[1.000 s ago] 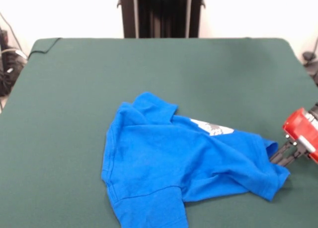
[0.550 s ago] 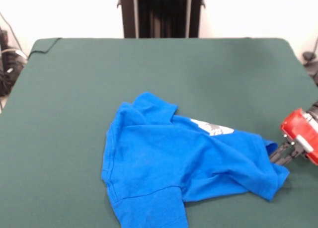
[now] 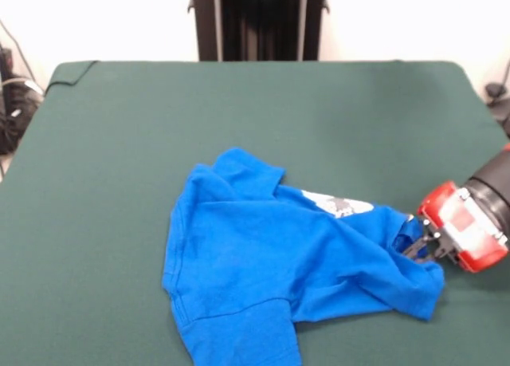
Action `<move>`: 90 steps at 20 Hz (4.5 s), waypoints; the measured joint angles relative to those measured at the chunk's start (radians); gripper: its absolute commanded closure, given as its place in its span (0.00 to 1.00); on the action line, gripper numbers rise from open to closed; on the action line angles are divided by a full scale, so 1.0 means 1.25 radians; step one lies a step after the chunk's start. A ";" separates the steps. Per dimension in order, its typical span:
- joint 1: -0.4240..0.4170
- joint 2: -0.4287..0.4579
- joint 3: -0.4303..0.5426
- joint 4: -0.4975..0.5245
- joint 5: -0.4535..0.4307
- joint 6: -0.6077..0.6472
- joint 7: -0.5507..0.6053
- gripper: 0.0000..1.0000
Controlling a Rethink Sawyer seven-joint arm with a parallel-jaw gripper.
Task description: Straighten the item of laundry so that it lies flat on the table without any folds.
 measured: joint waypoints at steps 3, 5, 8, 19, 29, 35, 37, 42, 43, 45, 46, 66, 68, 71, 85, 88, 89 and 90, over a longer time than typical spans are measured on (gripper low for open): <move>0.003 0.016 -0.021 -0.012 -0.018 0.013 0.047 1.00; 0.004 0.022 -0.027 -0.017 -0.024 0.020 0.066 1.00; 0.003 0.031 -0.040 -0.026 -0.029 0.032 0.099 1.00; -0.031 0.026 -0.006 -0.070 0.018 0.078 0.140 1.00; -0.162 -0.091 0.212 -0.066 0.239 0.105 0.136 1.00; -0.287 -0.129 0.400 -0.064 0.406 0.159 0.044 1.00; -0.307 -0.129 0.432 -0.064 0.429 0.167 0.018 1.00; -0.310 -0.128 0.441 -0.071 0.420 0.172 -0.009 1.00; -0.291 -0.124 0.415 -0.083 0.388 0.170 -0.007 1.00; -0.246 -0.105 0.351 -0.117 0.307 0.170 0.003 1.00; -0.230 -0.097 0.330 -0.129 0.278 0.170 0.007 1.00; -0.055 0.128 0.060 -0.348 -0.263 0.262 0.168 1.00; -0.061 0.128 0.067 -0.354 -0.258 0.262 0.168 1.00; -0.066 0.127 0.074 -0.357 -0.250 0.262 0.168 1.00; -0.142 0.088 0.151 -0.390 -0.078 0.246 0.168 1.00; -0.144 0.095 0.148 -0.400 -0.084 0.254 0.168 1.00; -0.143 0.098 0.146 -0.405 -0.090 0.257 0.168 1.00; -0.142 0.103 0.143 -0.410 -0.097 0.261 0.168 1.00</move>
